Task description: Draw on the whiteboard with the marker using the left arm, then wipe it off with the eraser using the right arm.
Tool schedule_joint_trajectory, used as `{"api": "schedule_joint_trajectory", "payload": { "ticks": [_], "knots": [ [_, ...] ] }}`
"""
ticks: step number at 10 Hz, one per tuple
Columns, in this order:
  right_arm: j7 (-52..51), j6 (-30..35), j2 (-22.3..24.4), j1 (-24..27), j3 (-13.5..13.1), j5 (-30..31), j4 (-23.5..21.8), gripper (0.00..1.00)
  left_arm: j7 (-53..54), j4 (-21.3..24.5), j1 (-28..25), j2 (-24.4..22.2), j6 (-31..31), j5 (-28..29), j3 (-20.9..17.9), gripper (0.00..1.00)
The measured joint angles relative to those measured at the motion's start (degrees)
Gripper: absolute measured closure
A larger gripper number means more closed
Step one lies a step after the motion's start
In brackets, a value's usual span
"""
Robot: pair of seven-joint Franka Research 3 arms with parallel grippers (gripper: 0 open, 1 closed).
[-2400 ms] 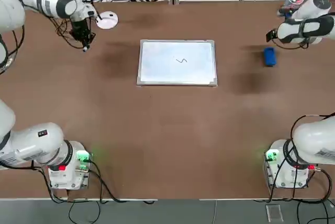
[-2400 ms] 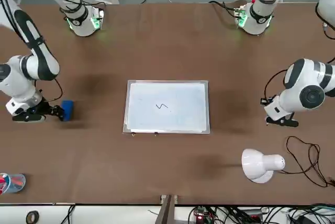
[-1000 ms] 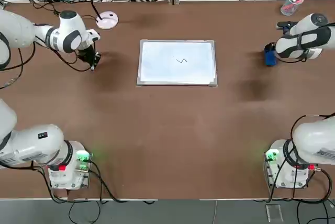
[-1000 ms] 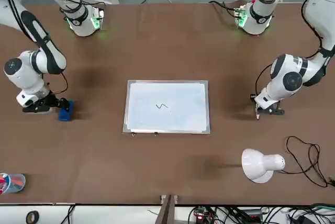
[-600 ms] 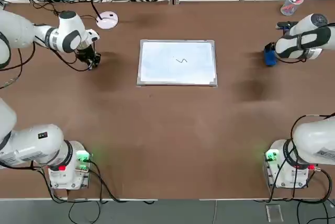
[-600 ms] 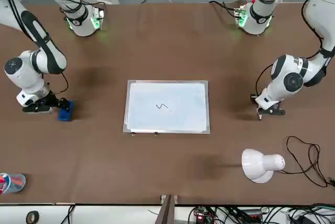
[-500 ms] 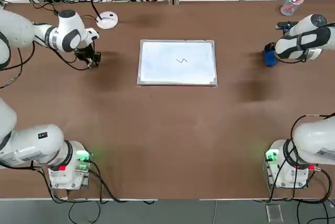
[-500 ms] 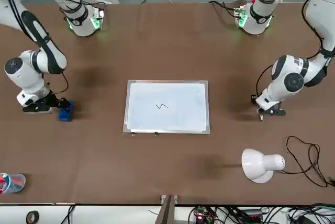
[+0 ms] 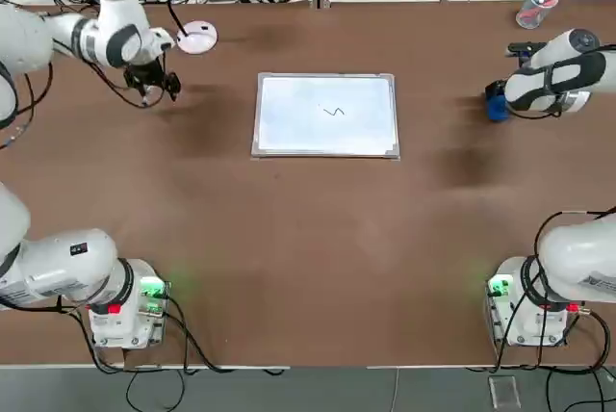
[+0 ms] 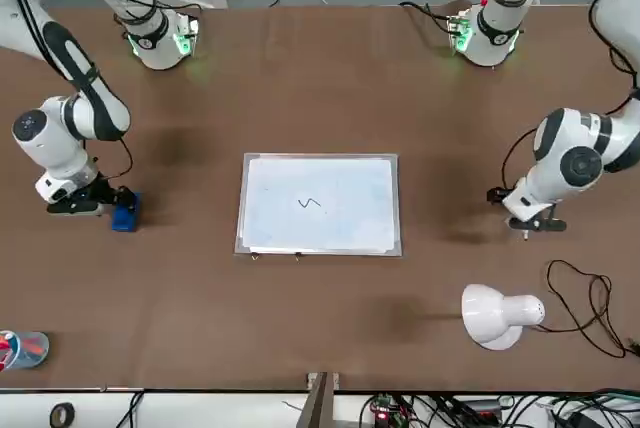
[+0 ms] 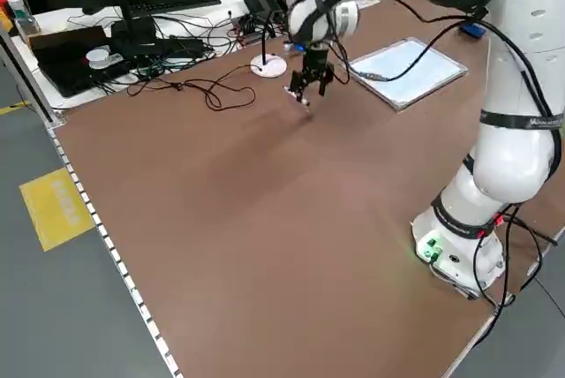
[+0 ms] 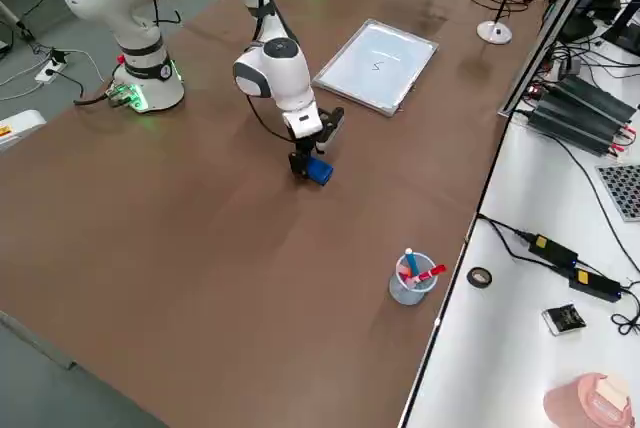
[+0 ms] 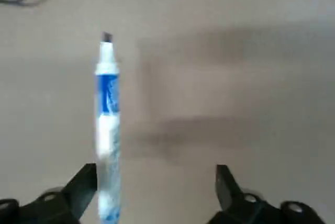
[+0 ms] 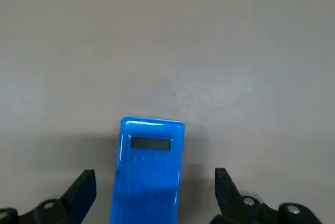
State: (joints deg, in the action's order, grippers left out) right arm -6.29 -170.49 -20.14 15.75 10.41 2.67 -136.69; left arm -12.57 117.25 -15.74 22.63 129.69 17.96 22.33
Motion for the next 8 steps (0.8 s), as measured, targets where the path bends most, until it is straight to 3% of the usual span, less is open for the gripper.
{"api": "schedule_joint_trajectory", "payload": {
  "ticks": [8],
  "knots": [
    [0.00,-2.17,-1.60,-0.16,0.03,0.00,-0.29,0.01,0.01,-0.42,1.56,0.39,-0.62,0.00,0.01,0.00]
  ]
}}
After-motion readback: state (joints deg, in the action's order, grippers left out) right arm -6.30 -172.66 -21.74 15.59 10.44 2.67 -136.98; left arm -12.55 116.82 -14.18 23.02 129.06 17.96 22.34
